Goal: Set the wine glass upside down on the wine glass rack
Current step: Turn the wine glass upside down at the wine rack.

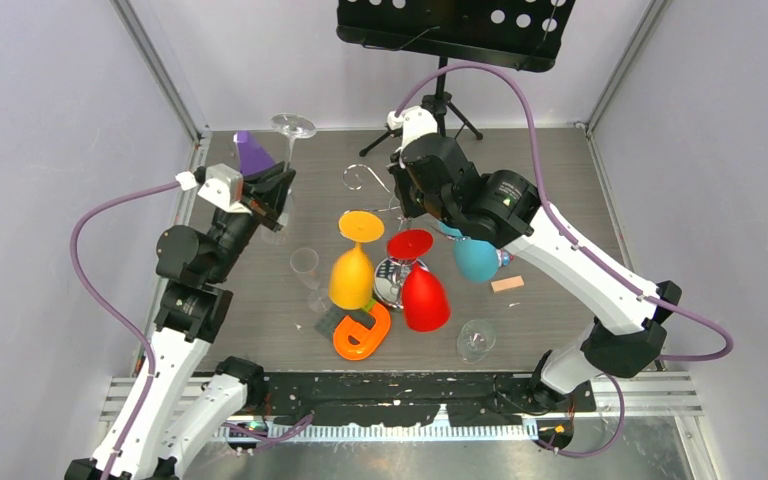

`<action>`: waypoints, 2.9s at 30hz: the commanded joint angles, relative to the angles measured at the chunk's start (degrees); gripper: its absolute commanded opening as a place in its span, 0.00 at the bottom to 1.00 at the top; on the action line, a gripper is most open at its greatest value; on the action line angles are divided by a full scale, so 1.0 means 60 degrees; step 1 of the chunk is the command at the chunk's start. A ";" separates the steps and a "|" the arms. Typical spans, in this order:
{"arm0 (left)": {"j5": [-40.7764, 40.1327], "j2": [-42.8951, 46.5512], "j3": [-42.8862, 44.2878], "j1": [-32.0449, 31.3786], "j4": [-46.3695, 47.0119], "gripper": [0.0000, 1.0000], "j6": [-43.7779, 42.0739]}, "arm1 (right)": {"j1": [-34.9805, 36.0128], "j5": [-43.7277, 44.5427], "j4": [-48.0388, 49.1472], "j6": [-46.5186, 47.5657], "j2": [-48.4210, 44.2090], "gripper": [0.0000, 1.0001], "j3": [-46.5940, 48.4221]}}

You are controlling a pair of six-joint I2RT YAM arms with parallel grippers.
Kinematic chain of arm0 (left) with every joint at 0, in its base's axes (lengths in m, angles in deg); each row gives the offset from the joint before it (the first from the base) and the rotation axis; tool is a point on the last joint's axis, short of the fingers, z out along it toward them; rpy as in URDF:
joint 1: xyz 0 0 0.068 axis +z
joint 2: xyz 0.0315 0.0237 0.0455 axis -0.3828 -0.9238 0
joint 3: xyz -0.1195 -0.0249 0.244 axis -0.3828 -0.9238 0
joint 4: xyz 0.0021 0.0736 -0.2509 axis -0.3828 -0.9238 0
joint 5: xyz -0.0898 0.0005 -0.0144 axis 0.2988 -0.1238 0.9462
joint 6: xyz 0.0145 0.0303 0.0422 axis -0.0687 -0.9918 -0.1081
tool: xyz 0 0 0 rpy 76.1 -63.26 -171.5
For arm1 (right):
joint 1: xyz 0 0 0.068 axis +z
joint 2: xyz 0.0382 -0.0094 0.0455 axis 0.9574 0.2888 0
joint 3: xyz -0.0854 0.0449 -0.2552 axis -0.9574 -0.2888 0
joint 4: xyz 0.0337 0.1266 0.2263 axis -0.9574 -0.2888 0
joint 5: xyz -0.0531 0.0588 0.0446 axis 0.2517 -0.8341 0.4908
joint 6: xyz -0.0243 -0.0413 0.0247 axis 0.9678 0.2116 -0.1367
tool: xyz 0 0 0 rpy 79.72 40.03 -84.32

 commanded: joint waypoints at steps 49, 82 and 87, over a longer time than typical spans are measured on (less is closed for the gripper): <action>0.1388 -0.3841 -0.3473 -0.0015 1.2144 0.00 0.3002 | 0.0060 -0.0621 0.0583 0.0307 -0.0409 0.05 -0.0335; 0.2860 -0.4284 -0.4107 -0.0862 1.2483 0.00 0.2488 | 0.0063 -0.0798 0.0626 0.0285 -0.0427 0.05 -0.0379; 0.2859 -0.4489 -0.4086 -0.1050 1.2489 0.00 0.2437 | 0.0062 -0.0802 0.0640 0.0300 -0.0476 0.05 -0.0432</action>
